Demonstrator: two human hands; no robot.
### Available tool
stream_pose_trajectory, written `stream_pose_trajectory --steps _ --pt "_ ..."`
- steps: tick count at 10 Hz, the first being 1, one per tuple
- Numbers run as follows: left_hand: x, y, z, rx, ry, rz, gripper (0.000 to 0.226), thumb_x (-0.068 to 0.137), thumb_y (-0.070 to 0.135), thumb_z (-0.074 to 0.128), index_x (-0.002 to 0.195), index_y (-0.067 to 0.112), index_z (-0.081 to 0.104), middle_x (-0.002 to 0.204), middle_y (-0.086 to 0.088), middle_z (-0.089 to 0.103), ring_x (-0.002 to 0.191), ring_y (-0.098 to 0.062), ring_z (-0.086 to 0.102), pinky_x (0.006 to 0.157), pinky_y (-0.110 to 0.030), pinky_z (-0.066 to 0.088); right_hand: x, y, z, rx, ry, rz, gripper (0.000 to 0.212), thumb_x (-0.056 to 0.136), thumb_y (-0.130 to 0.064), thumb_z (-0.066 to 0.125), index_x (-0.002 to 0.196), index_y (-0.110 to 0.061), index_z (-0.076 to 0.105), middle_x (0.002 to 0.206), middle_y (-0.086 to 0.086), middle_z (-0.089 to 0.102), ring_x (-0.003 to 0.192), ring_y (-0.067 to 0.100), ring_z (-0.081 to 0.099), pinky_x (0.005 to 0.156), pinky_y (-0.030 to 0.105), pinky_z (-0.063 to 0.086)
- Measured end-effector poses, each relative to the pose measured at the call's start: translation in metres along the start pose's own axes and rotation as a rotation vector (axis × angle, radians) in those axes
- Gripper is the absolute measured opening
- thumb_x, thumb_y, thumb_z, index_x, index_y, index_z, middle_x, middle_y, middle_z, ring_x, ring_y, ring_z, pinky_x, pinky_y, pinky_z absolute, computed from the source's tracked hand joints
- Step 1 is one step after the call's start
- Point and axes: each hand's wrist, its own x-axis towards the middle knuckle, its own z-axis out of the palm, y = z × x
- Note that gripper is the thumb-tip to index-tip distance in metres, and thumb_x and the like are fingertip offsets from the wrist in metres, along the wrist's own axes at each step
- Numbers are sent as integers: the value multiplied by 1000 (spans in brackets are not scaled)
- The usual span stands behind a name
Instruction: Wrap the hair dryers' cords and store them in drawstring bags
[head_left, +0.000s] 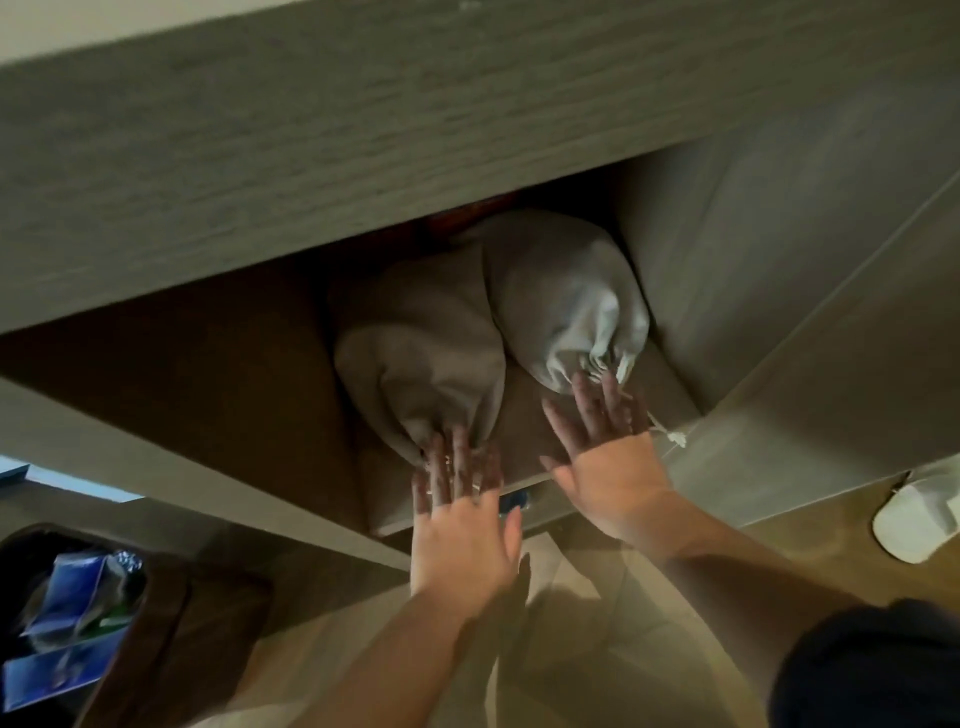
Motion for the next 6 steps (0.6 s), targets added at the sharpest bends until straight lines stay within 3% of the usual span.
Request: stream_pose_trajectory --steps 1,2,3,4,5,6 --pt "38 -3 14 -76 61 -58 73 91 53 19 153 22 -4 157 -11 -24 143 -35 -22 118 -49 1 10 -1 -6 43 -31 -42 97 66 -64 -20 155 -27 -7 160 12 -22 141 37 -34 120 53 -1" --pt "70 -4 8 -133 148 -61 75 87 56 27 142 7 41 153 -27 25 138 -50 26 101 -63 35 30 -3 -5 84 -20 -63 88 80 -67 -4 156 -23 1 161 14 -17 141 37 -33 120 51 -2" --pt "90 -10 6 -55 103 -63 76 89 55 19 150 10 25 158 -23 2 146 -43 2 113 -57 17 45 0 -9 91 -9 -72 74 97 -59 24 156 -19 5 162 14 -17 143 34 -30 121 48 -3" --pt "98 -12 -1 -46 63 -85 70 95 52 23 153 17 6 157 -15 -22 144 -35 -22 116 -51 1 47 3 -14 127 -44 -79 72 98 -58 27 156 -21 6 162 11 -17 145 31 -28 120 44 -4" --pt "77 -7 -12 -69 25 -108 70 94 56 18 153 24 -1 157 -7 -26 144 -30 -25 118 -53 4 32 7 -24 112 -125 -67 71 99 -57 25 156 -25 -1 161 10 -21 146 31 -26 122 46 -1" --pt "41 1 -31 -91 -40 -94 73 96 53 31 152 28 -8 158 -1 -26 145 -25 -23 116 -52 8 4 9 -43 9 -196 -101 69 99 -58 19 155 -29 -11 160 9 -24 146 32 -25 121 49 -2"
